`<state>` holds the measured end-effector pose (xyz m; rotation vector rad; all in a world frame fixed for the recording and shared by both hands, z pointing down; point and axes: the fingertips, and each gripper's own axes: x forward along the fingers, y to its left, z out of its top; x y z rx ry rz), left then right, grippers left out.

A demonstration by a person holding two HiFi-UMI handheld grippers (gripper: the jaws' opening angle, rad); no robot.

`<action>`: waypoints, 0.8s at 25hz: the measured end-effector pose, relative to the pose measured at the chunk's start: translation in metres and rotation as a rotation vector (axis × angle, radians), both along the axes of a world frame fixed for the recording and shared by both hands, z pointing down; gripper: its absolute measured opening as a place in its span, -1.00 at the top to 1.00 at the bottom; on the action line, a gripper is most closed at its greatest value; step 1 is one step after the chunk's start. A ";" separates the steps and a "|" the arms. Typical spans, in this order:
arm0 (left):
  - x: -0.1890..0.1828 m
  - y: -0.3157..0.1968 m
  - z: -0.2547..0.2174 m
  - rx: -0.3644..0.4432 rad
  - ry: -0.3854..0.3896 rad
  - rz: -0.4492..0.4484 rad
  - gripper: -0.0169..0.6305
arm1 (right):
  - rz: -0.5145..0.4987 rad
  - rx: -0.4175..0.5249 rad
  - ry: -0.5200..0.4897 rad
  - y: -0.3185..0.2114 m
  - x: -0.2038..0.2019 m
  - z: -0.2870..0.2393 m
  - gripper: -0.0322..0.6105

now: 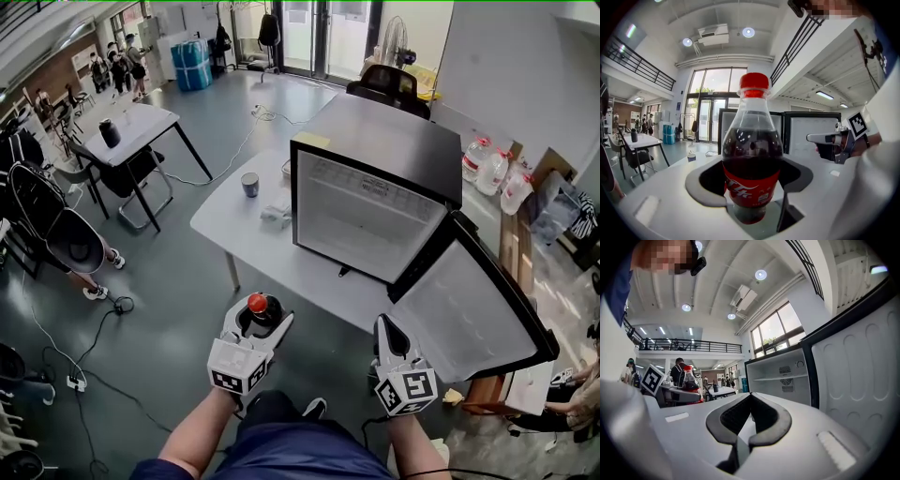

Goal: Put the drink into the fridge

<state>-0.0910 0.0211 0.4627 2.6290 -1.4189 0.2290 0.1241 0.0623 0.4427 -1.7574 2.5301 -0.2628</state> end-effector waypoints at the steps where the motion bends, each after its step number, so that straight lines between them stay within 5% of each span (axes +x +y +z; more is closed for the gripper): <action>1: 0.001 -0.001 0.000 -0.004 -0.001 -0.006 -0.03 | -0.003 -0.003 0.000 -0.002 0.002 -0.001 0.88; 20: 0.014 -0.098 0.021 -0.044 0.004 0.039 -0.03 | 0.036 -0.060 0.012 -0.099 0.009 0.016 0.88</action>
